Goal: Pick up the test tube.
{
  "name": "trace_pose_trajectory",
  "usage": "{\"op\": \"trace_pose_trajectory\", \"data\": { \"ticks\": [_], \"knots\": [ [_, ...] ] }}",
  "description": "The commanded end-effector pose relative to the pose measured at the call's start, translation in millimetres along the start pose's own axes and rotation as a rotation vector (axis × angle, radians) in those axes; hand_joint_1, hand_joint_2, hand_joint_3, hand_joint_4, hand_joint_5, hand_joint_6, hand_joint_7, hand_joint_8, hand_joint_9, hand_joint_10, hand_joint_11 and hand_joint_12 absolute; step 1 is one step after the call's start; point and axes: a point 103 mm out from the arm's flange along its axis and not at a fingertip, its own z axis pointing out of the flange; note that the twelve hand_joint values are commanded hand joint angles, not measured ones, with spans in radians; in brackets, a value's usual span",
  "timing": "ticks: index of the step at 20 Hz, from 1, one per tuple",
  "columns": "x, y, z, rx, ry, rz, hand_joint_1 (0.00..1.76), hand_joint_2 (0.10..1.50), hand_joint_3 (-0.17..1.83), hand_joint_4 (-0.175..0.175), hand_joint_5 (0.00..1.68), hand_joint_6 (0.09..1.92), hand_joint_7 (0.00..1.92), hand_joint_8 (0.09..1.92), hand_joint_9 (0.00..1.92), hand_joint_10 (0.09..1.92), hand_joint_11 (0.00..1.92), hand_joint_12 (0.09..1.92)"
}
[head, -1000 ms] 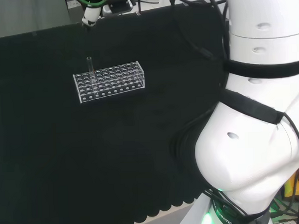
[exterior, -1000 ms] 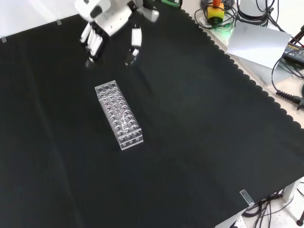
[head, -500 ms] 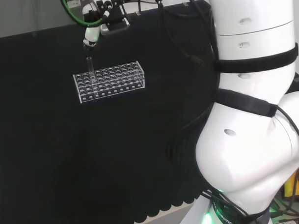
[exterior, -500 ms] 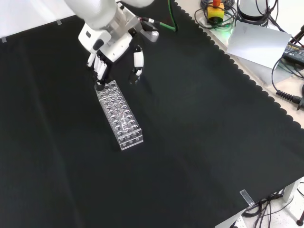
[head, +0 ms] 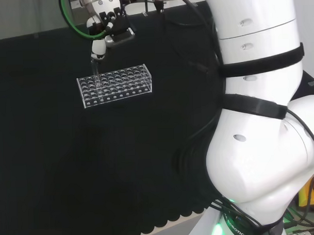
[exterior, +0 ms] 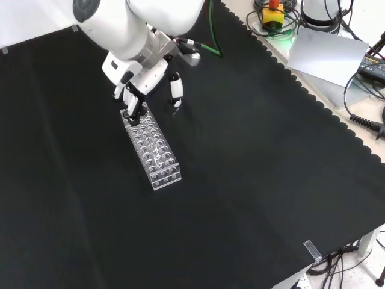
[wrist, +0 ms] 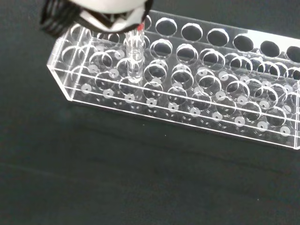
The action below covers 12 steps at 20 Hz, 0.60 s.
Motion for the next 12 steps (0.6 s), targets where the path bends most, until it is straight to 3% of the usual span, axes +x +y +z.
{"op": "trace_pose_trajectory", "data": {
  "ticks": [1, 4, 6, 12],
  "knots": [
    [5.8, 17.9, 11.0, 0.035, -0.062, 0.022, 1.02, 0.59, 0.71, -0.14, 0.51, 0.61, 0.81, 0.87, 0.73, 0.81, 0.37, 1.48],
    [9.6, 26.6, 13.0, 0.043, -0.06, 0.028, 1.04, 0.58, 0.73, -0.139, 0.53, 0.64, 0.82, 0.87, 0.74, 0.8, 0.38, 1.47],
    [-0.3, 24.5, 15.0, 0.039, -0.043, 0.028, 1.04, 0.57, 0.75, -0.138, 0.53, 0.66, 0.83, 0.87, 0.74, 0.8, 0.38, 1.47],
    [14.1, 38.2, 17.6, 0.065, -0.039, 0.032, 1.04, 0.57, 0.76, -0.137, 0.52, 0.68, 0.83, 0.88, 0.75, 0.8, 0.39, 1.47]
  ]
}}
